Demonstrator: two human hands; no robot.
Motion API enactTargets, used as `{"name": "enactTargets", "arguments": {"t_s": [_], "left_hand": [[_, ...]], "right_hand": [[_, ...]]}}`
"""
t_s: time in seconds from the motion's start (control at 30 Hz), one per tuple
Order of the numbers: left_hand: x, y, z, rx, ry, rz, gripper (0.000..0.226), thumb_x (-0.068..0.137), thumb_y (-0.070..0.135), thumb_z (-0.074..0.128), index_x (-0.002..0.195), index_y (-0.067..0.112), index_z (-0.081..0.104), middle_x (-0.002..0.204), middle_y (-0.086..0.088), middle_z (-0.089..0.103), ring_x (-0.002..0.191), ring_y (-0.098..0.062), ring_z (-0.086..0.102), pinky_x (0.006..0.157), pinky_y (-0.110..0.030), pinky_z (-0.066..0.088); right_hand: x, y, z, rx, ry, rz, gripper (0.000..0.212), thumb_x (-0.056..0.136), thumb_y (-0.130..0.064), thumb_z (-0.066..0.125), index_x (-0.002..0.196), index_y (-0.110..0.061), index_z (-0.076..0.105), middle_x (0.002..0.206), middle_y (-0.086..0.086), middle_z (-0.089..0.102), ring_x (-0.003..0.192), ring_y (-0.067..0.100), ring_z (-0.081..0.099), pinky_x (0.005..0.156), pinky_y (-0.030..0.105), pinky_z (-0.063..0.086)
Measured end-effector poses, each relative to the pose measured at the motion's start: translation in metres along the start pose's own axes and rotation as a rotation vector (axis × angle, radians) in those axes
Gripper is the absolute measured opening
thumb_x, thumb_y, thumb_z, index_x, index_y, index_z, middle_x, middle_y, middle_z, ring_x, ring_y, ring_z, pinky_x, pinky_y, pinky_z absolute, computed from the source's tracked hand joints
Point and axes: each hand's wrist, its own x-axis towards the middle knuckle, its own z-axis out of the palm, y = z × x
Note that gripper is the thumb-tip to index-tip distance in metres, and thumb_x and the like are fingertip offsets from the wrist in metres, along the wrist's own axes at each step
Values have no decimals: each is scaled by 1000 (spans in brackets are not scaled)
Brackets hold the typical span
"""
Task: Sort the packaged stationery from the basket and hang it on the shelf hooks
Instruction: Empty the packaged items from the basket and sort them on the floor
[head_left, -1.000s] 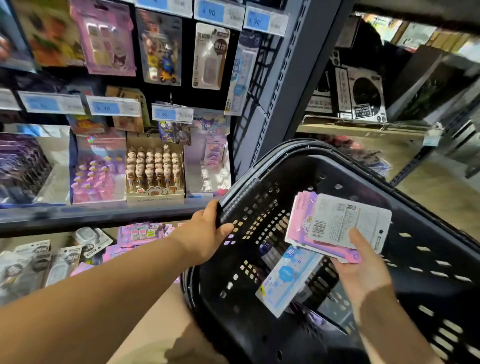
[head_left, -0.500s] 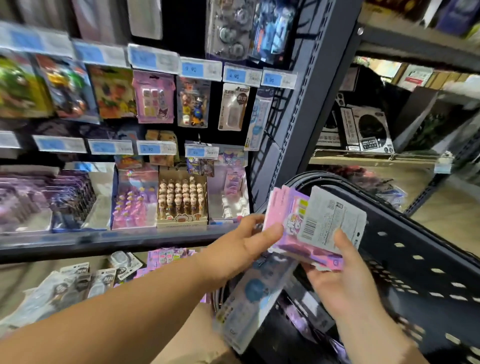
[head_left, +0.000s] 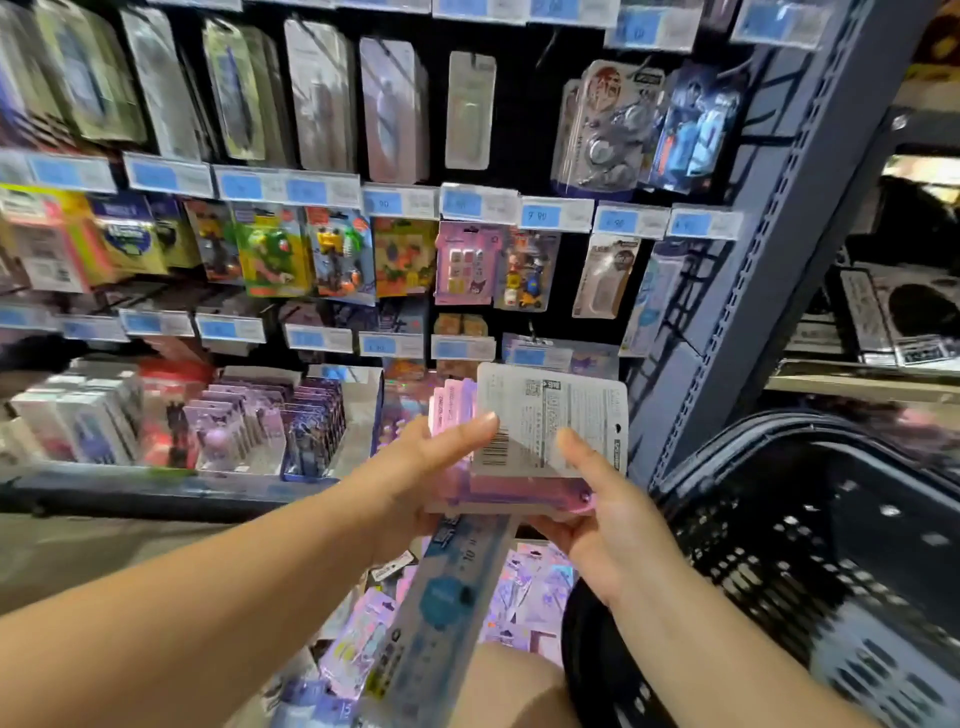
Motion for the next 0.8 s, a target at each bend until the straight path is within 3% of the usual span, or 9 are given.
{"name": "enactTargets", "arguments": {"t_s": [0.07, 0.13, 0.27, 0.33, 0.4, 0.47, 0.6, 0.7, 0.8], "left_hand": [[-8, 5, -15, -27, 13, 37, 56, 69, 41, 78, 117, 24, 55, 86, -6, 76, 72, -20, 71, 65, -24, 54], [-15, 7, -31, -49, 56, 40, 49, 72, 36, 71, 117, 18, 60, 97, -13, 75, 81, -29, 69, 72, -31, 53], [-23, 4, -65, -94, 182, 39, 68, 64, 39, 71, 124, 8, 58, 101, -20, 69, 85, -33, 53, 75, -37, 44], [-27, 4, -80, -135, 208, 74, 66, 65, 40, 72, 125, 13, 59, 107, -16, 71, 87, -33, 64, 73, -37, 54], [-31, 6, -91, -126, 186, 105, 56, 71, 44, 74, 120, 19, 63, 108, -15, 73, 89, -32, 71, 69, -36, 58], [-32, 8, -102, -92, 214, 126, 52, 74, 45, 73, 117, 18, 63, 105, -13, 74, 89, -30, 72, 73, -38, 59], [-32, 9, -114, -56, 293, 131, 21, 89, 33, 59, 102, 17, 62, 75, -1, 75, 58, -15, 69, 62, -25, 56], [-32, 1, -125, -44, 317, 78, 28, 85, 31, 62, 106, 14, 58, 73, -2, 75, 58, -17, 70, 64, -30, 57], [-36, -7, -134, -22, 388, 22, 24, 88, 30, 63, 95, 8, 58, 58, -6, 69, 67, -24, 70, 100, -51, 48]], "right_hand": [[4, 6, 19, -29, -57, 30, 44, 60, -32, 77, 97, -7, 69, 89, 17, 70, 78, 30, 66, 72, 41, 58], [9, 12, 37, -55, -117, 69, 44, 59, -31, 77, 96, -9, 69, 82, 14, 68, 74, 29, 65, 72, 43, 58], [23, 24, 67, -128, -224, 174, 40, 68, -33, 76, 100, -10, 67, 58, 4, 62, 50, 16, 59, 75, 41, 54], [31, 30, 82, -156, -272, 214, 35, 71, -33, 75, 99, -13, 65, 54, 1, 58, 43, 13, 55, 69, 37, 52], [37, 33, 95, -176, -307, 220, 36, 66, -35, 75, 96, -17, 66, 66, 4, 59, 55, 16, 58, 65, 36, 53], [44, 36, 108, -183, -334, 217, 33, 70, -35, 74, 97, -18, 64, 78, 7, 61, 64, 20, 60, 72, 41, 56], [52, 48, 123, -176, -336, 228, 32, 78, -32, 73, 104, -16, 63, 111, 18, 65, 91, 32, 64, 83, 50, 55], [54, 64, 127, -175, -322, 241, 32, 83, -29, 71, 110, -14, 63, 122, 20, 64, 104, 35, 65, 83, 51, 56], [55, 80, 130, -177, -328, 260, 26, 85, -28, 70, 105, -12, 63, 113, 19, 66, 104, 36, 64, 85, 54, 54]]}}
